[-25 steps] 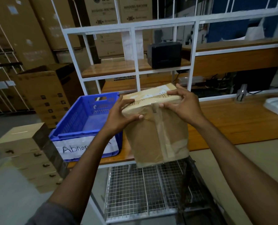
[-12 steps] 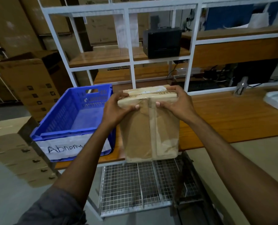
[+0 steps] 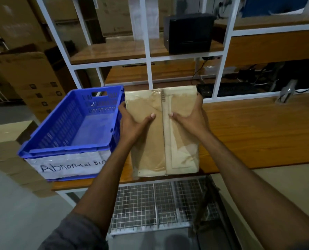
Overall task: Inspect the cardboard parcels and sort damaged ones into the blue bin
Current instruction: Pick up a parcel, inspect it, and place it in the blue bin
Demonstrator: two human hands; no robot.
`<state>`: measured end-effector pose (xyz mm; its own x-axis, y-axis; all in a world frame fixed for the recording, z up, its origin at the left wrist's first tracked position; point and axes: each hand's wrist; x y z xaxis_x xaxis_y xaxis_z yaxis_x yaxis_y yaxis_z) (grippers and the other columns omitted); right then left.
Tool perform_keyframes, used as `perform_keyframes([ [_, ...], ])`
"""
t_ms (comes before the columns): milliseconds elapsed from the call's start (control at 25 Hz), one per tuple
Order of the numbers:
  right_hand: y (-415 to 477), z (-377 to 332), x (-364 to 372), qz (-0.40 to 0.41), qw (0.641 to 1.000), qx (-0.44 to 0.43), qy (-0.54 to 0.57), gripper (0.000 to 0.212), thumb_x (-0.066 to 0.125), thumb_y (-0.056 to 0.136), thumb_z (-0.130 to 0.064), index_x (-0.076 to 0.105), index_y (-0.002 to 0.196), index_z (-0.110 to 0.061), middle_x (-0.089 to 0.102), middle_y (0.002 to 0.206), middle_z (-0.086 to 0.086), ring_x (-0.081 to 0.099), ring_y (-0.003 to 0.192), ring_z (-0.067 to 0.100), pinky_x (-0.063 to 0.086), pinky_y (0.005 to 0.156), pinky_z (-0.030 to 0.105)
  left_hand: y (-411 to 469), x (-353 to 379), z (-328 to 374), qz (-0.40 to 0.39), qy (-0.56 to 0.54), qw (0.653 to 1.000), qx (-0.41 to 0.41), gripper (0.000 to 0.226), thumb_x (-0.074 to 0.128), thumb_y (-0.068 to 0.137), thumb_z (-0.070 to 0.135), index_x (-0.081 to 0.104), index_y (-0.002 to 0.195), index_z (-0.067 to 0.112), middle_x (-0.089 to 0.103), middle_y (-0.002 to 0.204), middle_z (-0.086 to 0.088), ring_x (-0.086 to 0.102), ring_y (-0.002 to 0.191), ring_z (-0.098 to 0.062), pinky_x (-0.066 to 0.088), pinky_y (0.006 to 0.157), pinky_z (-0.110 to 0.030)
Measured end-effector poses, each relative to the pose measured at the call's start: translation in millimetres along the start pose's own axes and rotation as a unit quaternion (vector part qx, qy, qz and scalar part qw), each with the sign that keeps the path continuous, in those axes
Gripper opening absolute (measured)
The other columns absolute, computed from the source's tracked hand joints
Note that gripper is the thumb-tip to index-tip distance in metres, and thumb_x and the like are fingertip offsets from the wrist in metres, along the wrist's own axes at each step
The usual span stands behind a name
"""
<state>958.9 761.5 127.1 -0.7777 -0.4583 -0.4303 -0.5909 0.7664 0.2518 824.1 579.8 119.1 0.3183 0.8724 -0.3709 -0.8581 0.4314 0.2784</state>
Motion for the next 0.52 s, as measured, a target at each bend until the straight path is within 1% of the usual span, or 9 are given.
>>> perform_keyframes([
  [40, -5.6, 11.5, 0.2, -0.042, 0.999, 0.013, -0.005, 0.12, 0.092, 0.07, -0.048, 0.008, 0.155, -0.036, 0.053, 0.14, -0.001, 0.056, 0.119, 0.02, 0.052, 0.093, 0.041, -1.1, -2.3, -7.9, -0.04, 0.008, 0.999, -0.004, 0.119, 0.093, 0.076, 0.042, 0.011, 0.161, 0.028, 0.035, 0.161, -0.004, 0.04, 0.14, -0.017, 0.039, 0.107, -0.038],
  [80, -15.8, 24.9, 3.7, -0.061, 0.998, 0.03, -0.018, 0.119, 0.093, 0.07, -0.045, 0.008, 0.154, -0.038, 0.052, 0.139, -0.002, 0.055, 0.12, 0.021, 0.052, 0.094, 0.042, -4.1, -3.4, -19.1, -0.066, 0.017, 0.998, -0.014, 0.119, 0.093, 0.076, 0.041, 0.01, 0.162, 0.029, 0.034, 0.162, -0.003, 0.039, 0.14, -0.016, 0.038, 0.107, -0.038],
  [120, -28.1, 35.2, 10.0, -0.05, 0.997, 0.045, -0.034, 0.111, 0.092, 0.072, -0.045, 0.015, 0.151, -0.035, 0.054, 0.137, -0.001, 0.057, 0.121, 0.023, 0.052, 0.093, 0.042, -9.2, -2.0, -28.6, -0.069, 0.022, 0.997, -0.027, 0.114, 0.092, 0.077, 0.042, 0.015, 0.162, 0.028, 0.038, 0.161, -0.004, 0.042, 0.141, -0.02, 0.041, 0.107, -0.039],
  [160, -36.8, 42.2, 17.6, -0.017, 0.998, 0.055, -0.039, 0.101, 0.09, 0.074, -0.046, 0.022, 0.148, -0.031, 0.057, 0.135, 0.0, 0.059, 0.122, 0.026, 0.053, 0.091, 0.041, -14.6, 0.8, -35.0, -0.056, 0.022, 0.997, -0.041, 0.108, 0.09, 0.079, 0.045, 0.021, 0.16, 0.026, 0.044, 0.158, -0.005, 0.048, 0.14, -0.024, 0.044, 0.107, -0.042],
  [200, -39.4, 46.7, 24.2, 0.012, 0.998, 0.06, -0.029, 0.094, 0.089, 0.076, -0.046, 0.027, 0.145, -0.028, 0.058, 0.134, 0.001, 0.059, 0.122, 0.027, 0.053, 0.089, 0.04, -19.4, 4.3, -39.6, -0.044, 0.02, 0.998, -0.05, 0.105, 0.088, 0.08, 0.046, 0.022, 0.159, 0.025, 0.047, 0.154, -0.004, 0.051, 0.137, -0.026, 0.046, 0.107, -0.043],
  [240, -36.3, 48.9, 28.5, 0.016, 0.998, 0.067, -0.01, 0.094, 0.089, 0.076, -0.045, 0.027, 0.144, -0.027, 0.057, 0.135, 0.002, 0.058, 0.123, 0.027, 0.051, 0.09, 0.039, -22.6, 7.1, -43.8, -0.049, 0.018, 0.997, -0.054, 0.106, 0.088, 0.081, 0.045, 0.019, 0.159, 0.025, 0.046, 0.153, -0.002, 0.051, 0.133, -0.024, 0.046, 0.106, -0.042],
  [320, -30.7, 52.5, 25.0, -0.039, 0.996, 0.074, 0.024, 0.112, 0.093, 0.072, -0.04, 0.014, 0.152, -0.031, 0.047, 0.146, 0.002, 0.049, 0.129, 0.021, 0.046, 0.099, 0.04, -32.3, 4.7, -54.4, -0.104, 0.004, 0.992, -0.073, 0.115, 0.092, 0.078, 0.038, 0.01, 0.158, 0.026, 0.039, 0.15, 0.002, 0.045, 0.13, -0.017, 0.043, 0.106, -0.037],
  [400, -40.3, 66.8, 15.8, -0.09, 0.993, 0.069, 0.013, 0.131, 0.096, 0.068, -0.037, -0.001, 0.155, -0.036, 0.037, 0.153, 0.002, 0.041, 0.133, 0.018, 0.043, 0.107, 0.043, -46.0, -2.2, -72.5, -0.148, -0.014, 0.983, -0.11, 0.12, 0.096, 0.072, 0.038, 0.009, 0.154, 0.028, 0.039, 0.152, 0.001, 0.046, 0.133, -0.018, 0.044, 0.111, -0.037],
  [520, -73.9, 84.0, 17.0, -0.117, 0.991, 0.066, 0.009, 0.128, 0.097, 0.069, -0.035, 0.001, 0.153, -0.035, 0.042, 0.144, -0.004, 0.047, 0.135, 0.022, 0.045, 0.106, 0.039, -71.8, -1.9, -89.6, -0.14, -0.006, 0.979, -0.149, 0.113, 0.098, 0.065, 0.046, 0.018, 0.144, 0.027, 0.049, 0.146, -0.002, 0.055, 0.134, -0.024, 0.049, 0.112, -0.044],
])
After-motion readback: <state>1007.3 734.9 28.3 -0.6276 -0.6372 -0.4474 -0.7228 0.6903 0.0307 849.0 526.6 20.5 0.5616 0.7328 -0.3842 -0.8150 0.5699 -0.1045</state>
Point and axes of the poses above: each hand's wrist, its own y-axis towards the middle knuckle, its own x-axis out of the palm, z = x × y
